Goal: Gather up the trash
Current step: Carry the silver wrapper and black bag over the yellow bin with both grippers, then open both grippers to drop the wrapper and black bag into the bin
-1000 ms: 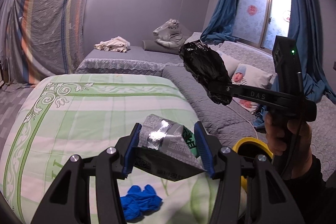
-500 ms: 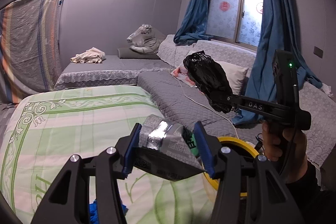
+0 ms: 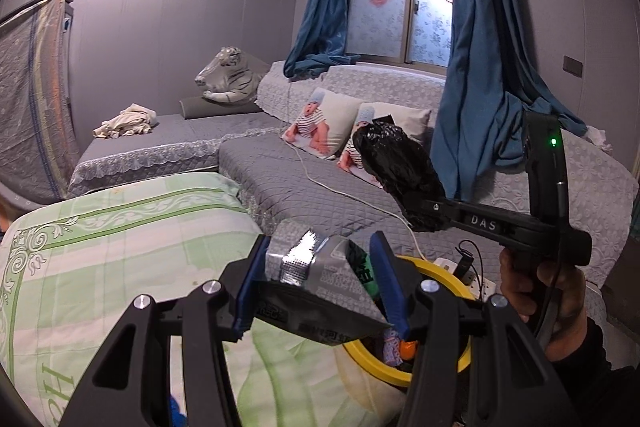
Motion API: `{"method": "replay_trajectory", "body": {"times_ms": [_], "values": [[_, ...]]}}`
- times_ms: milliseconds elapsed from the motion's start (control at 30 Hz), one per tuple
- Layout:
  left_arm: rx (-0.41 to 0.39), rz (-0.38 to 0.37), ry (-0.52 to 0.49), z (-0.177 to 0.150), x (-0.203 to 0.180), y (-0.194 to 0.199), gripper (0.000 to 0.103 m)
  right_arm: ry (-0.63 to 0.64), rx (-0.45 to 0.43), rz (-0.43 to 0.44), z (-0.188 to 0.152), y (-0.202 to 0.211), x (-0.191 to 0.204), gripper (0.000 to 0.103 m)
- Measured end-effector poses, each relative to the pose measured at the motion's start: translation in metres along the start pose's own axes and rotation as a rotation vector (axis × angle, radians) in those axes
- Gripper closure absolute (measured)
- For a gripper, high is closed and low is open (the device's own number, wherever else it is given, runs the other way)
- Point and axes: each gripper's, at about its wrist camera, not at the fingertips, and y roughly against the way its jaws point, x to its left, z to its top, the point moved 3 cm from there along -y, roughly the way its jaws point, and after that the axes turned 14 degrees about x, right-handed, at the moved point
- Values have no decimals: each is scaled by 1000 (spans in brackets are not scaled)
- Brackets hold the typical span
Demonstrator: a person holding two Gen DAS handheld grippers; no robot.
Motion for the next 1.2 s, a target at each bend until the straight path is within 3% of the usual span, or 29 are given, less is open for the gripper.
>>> {"method": "replay_trajectory", "body": {"times_ms": [200,400,833,1000,1067,1133,1200], "values": [[35,-54,-24,6,-22,-35,54,-109,16,-102,-19,-4,-45,96],[88,-99,-58,6,-48,-80,54,-227,71,-116,-44,-18,-86,96],[250,-156,-65,-4,-77,-164,54,-409,211,-23,-87,-56,-134,95],[300,-163,-20,-7,-73,-182,52,-449,229,-46,-93,-63,-145,94],[312,-171,-5,-8,-70,-184,47,-466,232,-62,-93,-63,-150,90],[317,-178,22,-8,-65,-184,42,-485,230,-68,-95,-63,-155,74],[313,-176,37,-8,-58,-181,39,-502,223,-74,-94,-61,-158,64]]}}
